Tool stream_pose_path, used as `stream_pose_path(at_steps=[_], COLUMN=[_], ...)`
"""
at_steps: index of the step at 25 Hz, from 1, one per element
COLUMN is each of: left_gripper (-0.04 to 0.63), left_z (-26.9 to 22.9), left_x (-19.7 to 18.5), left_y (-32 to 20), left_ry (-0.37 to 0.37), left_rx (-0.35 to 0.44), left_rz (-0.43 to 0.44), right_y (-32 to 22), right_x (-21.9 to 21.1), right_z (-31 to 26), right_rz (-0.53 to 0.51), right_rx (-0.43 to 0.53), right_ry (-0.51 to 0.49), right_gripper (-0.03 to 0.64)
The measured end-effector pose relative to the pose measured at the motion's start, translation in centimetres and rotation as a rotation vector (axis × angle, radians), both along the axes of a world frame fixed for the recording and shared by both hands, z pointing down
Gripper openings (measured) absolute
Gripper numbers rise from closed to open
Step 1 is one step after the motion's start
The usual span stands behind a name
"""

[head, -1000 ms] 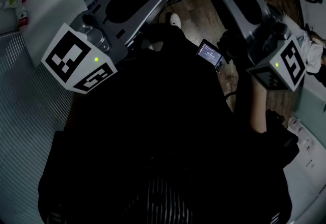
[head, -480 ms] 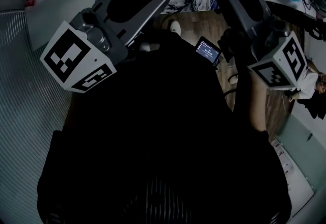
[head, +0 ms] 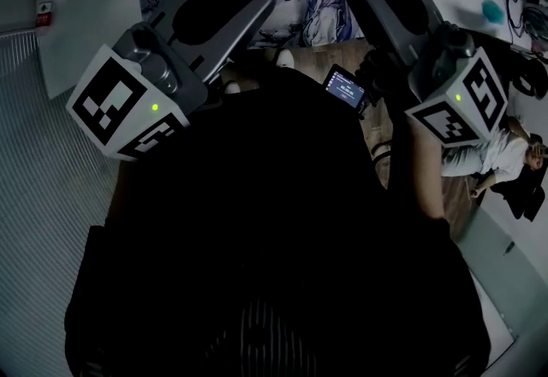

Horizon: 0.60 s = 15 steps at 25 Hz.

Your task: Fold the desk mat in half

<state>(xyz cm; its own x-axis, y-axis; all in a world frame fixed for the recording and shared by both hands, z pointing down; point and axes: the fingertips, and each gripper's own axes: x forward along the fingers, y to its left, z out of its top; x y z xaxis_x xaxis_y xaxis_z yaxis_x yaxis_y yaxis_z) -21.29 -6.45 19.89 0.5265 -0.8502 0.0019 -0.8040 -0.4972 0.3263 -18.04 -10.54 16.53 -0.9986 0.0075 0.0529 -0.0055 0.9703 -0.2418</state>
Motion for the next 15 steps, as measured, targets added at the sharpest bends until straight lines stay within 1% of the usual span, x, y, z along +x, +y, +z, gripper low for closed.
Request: stream_pose_path(at_steps=[3, 5, 8, 12, 15], left_gripper=[0.005, 0.005, 0.005, 0.005, 0.005], left_z=[-0.6, -0.8, -0.6, -0.5, -0.4], left_x=[1.3, 1.8, 3.0, 6.0, 7.6], left_y=[0.0, -1.4, -5.9, -13.1, -16.5], left_ry=[-0.001, -0.007, -0.021, -0.038, -0.038], left_rx=[0.002, -0.021, -0.061, -0.110, -0.156], left_rz=[0.041, 0.039, -0.014, -0.078, -0.109], right_y=[0.0, -1.7, -6.8, -14.7, -18.2], right_x=[1.7, 2.2, 3.0, 5.2, 6.7], right_z=[-0.4, -0.4, 0.3, 1.0, 1.5], right_rz=[0.039, 0.036, -0.017, -0.087, -0.115], right_rx=[0.002, -0.015, -0.055, -0.107, -0.155], right_ry=[0.005, 0.004, -0.007, -0.024, -0.033], right_gripper=[0.003, 0.003, 0.003, 0.003, 0.003])
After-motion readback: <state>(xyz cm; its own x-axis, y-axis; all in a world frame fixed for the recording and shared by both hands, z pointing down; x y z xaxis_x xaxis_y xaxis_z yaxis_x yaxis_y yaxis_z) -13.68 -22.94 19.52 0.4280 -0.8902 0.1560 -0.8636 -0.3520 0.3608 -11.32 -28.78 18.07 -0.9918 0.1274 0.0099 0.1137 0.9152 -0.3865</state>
